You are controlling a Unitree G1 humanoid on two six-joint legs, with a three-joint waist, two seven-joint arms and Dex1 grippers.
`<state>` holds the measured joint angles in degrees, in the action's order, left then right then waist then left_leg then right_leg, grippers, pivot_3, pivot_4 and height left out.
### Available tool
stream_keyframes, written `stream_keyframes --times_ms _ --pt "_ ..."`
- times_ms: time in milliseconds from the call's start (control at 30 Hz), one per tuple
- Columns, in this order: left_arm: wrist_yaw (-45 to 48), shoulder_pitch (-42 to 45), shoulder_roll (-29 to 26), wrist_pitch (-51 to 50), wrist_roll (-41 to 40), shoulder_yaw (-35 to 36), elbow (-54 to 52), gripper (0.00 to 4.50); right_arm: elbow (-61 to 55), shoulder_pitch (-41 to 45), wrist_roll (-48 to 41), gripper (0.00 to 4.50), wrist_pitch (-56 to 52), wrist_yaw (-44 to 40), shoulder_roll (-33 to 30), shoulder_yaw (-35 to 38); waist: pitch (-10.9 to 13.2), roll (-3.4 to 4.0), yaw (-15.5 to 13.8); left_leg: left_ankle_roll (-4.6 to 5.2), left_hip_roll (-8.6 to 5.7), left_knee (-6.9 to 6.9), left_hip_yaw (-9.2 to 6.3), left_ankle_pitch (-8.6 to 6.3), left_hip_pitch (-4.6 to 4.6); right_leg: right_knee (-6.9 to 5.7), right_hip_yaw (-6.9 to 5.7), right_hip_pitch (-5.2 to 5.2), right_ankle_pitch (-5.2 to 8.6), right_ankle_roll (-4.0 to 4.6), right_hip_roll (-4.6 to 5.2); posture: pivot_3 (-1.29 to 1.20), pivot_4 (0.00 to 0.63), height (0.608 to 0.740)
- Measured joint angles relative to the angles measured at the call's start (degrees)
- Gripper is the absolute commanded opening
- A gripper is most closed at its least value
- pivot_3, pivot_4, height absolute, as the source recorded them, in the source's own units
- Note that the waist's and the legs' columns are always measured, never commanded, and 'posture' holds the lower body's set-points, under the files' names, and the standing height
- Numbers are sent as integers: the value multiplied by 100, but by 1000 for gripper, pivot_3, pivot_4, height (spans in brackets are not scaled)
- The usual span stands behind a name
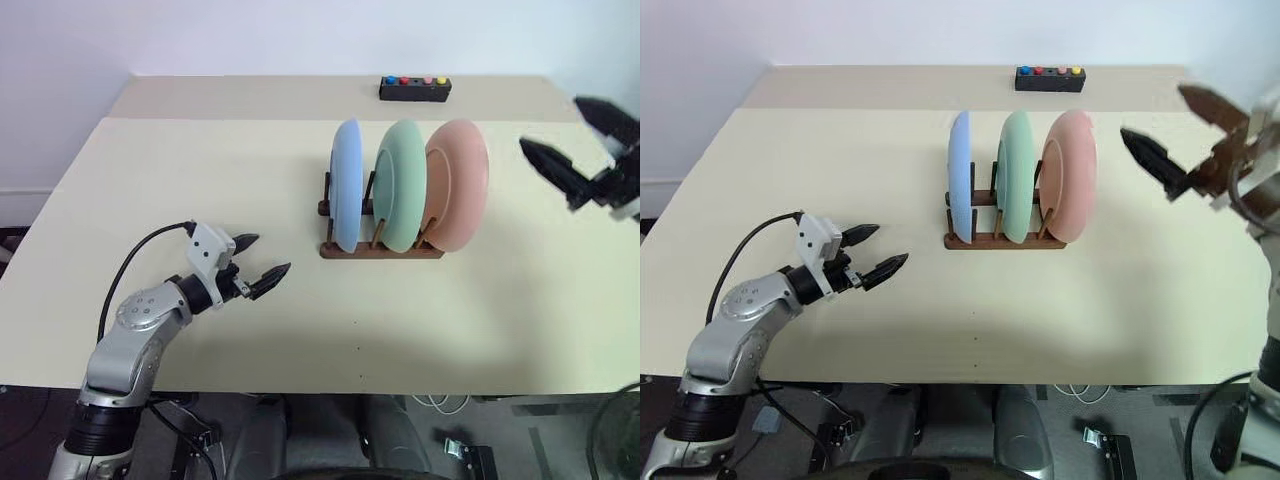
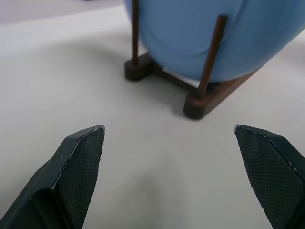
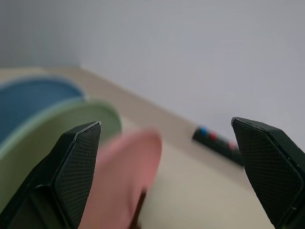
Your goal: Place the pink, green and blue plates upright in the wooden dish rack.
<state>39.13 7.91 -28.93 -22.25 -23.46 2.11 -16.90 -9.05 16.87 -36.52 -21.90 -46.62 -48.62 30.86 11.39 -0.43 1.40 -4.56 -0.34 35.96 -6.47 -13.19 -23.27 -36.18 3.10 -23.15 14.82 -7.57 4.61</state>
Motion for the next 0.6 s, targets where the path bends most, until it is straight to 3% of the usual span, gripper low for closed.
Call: stream_keyframes --times_ms 133,300,467,600 --pt "-45 90 32 236 181 -15 378 4500 666 -1001 260 4468 247 -194 158 213 -2 -4 -63 0 -3 12 -1 0 -2 6 0 9 1 1 2 0 150 734" --pt "-261 89 88 548 437 7 708 4500 1189 -1639 819 4468 753 -195 722 -231 -4 2 -21 0 -2 9 0 0 4 1 3 7 0 -1 0 0 150 734" --pt "-406 -74 95 744 548 163 801 4500 1426 -1733 1110 4468 1199 -213 1022 -655 -4 11 -28 0 -3 9 2 0 4 1 4 6 -5 -11 2 0 150 734" --pt "-471 -199 99 861 582 239 914 4500 2024 -1312 1245 4468 1505 -188 1022 -703 -5 10 -44 -1 -3 16 1 0 4 2 3 12 0 0 1 0 150 734"
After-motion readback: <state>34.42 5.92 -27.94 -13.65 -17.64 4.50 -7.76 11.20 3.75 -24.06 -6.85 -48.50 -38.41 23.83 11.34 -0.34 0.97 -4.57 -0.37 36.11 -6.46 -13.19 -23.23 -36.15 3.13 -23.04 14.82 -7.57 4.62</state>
